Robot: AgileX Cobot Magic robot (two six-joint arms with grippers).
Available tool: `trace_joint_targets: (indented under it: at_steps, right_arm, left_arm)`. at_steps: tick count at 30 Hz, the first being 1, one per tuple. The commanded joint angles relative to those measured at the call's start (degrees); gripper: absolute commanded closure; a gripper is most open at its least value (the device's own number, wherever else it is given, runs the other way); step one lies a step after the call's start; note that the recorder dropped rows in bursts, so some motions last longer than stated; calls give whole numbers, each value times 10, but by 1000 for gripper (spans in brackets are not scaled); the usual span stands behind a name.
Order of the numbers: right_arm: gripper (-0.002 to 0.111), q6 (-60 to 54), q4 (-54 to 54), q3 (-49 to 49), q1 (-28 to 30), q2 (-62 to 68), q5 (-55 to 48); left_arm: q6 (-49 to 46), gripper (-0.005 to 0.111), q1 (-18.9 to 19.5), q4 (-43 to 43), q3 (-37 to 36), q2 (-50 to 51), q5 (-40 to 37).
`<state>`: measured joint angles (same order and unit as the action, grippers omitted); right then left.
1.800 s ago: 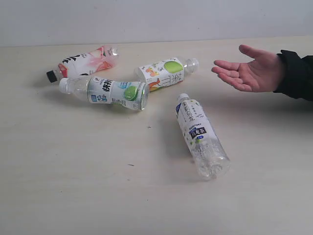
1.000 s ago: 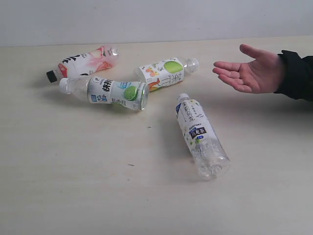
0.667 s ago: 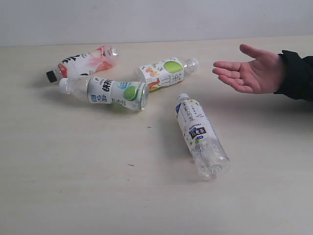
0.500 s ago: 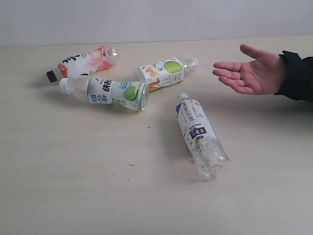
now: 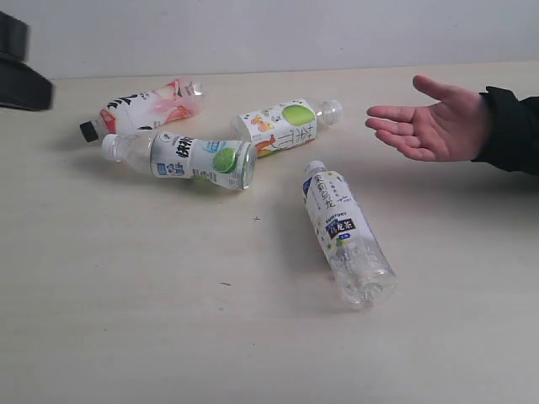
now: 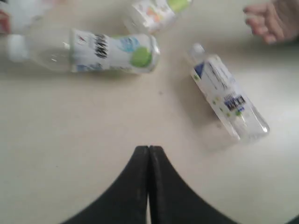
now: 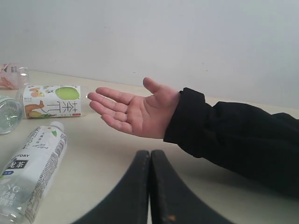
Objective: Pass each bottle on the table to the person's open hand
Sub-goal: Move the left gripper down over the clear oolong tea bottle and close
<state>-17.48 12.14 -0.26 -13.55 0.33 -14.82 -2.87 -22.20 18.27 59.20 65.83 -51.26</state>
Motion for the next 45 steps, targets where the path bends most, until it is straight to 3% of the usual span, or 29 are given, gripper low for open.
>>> trace_joint_targets:
  at_steps: [1,2,6,12,21,26,30,37,40,45]
  right_arm:
    - [108,-3,-1,3,2,-3,7]
    - [108,-3,-1,3,2,-3,7]
    - [108,-3,-1,3,2,-3,7]
    - [108,-3,-1,3,2,-3,7]
    - [108,-3,-1,3,2,-3,7]
    - [108,-3,-1,3,2,-3,7]
    - [108,-3,-1,3,2,-3,7]
    - [108,-3,-1,3,2,-3,7]
    - [108,-3,-1,3,2,-3,7]
    - [108,-3,-1,3,2,-3,7]
  left_arm:
    - [69,107,-118,-75,57,105,-35]
    - [113,107,-161,-114,73,143,-35]
    - [182,107,-258,-197,121,245,-37]
    - [177,107,-333,-241,188,334,-37]
    - [285,107,-351,-232,304,418,-59]
    - [357,106,-351,-223,348,460,-27]
    - [394,87,-351,-202,374,489,-20]
    - [425,13,-351,-183,384,528,0]
    - [445,8,-351,-179,384,544,18]
    - [473,17,-350,-179,384,570,55]
